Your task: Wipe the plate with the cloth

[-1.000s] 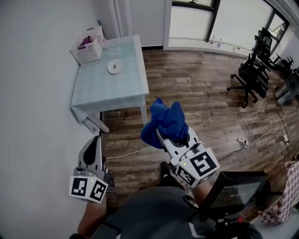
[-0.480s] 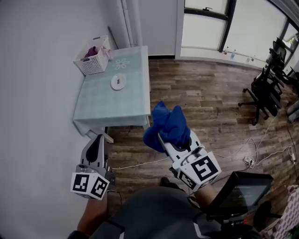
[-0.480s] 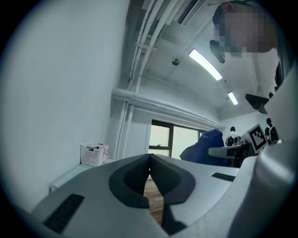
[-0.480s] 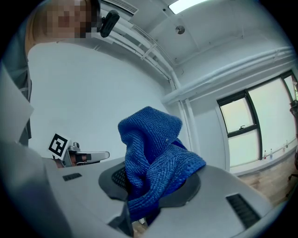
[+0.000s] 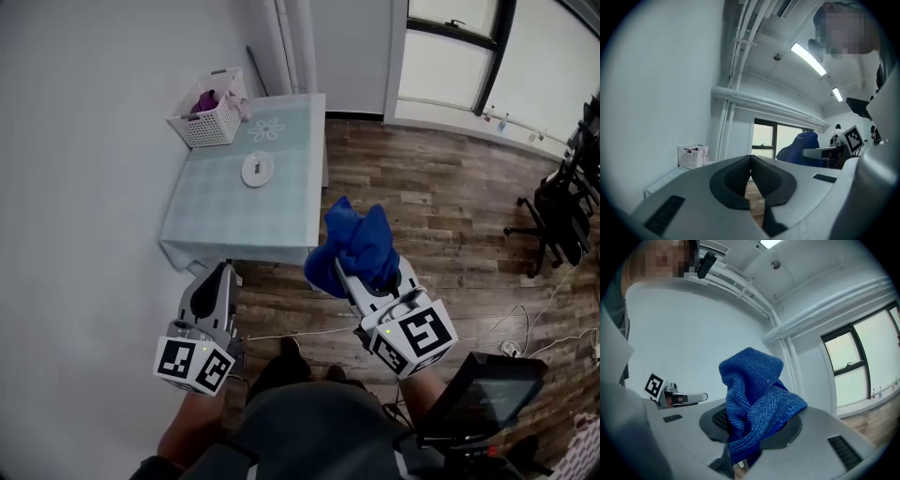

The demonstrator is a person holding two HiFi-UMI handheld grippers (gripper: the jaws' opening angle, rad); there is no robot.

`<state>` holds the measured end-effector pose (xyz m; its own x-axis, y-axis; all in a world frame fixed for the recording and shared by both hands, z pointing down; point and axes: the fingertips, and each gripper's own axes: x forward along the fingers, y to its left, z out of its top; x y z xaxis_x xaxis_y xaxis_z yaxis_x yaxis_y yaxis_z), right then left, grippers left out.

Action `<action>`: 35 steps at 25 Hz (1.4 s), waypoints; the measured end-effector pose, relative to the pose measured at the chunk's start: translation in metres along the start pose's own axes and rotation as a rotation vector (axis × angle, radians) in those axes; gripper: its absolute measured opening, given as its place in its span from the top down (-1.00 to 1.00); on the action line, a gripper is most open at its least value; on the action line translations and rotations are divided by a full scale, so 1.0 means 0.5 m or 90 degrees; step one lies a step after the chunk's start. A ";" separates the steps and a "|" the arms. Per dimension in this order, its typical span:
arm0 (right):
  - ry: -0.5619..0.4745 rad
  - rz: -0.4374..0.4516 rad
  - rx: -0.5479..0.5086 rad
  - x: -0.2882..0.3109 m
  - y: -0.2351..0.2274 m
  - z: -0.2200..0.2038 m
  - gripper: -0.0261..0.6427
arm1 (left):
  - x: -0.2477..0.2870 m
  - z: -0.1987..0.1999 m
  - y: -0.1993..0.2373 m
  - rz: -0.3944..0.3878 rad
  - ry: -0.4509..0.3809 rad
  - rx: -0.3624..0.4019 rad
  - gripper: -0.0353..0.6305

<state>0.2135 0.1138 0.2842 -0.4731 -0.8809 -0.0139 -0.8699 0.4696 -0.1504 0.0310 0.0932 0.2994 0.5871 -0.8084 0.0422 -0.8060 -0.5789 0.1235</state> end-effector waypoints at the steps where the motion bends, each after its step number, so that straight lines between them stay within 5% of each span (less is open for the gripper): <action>1: 0.000 0.000 0.000 0.018 -0.009 0.001 0.56 | 0.015 -0.002 0.010 0.000 0.001 -0.003 0.87; 7: 0.009 -0.002 0.001 0.111 -0.041 -0.015 0.55 | 0.078 -0.005 0.074 0.001 -0.010 -0.001 0.87; 20: 0.032 -0.019 -0.004 0.495 -0.076 -0.004 0.56 | 0.267 0.052 0.376 -0.020 -0.006 -0.031 0.87; 35: 0.091 0.002 0.002 0.770 -0.188 -0.063 0.56 | 0.471 -0.061 0.553 0.024 0.104 -0.074 0.87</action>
<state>0.1084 -0.2676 0.3243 -0.4908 -0.8621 0.1261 -0.8682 0.4720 -0.1530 -0.0512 -0.2539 0.3737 0.5687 -0.7958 0.2083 -0.8191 -0.5244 0.2326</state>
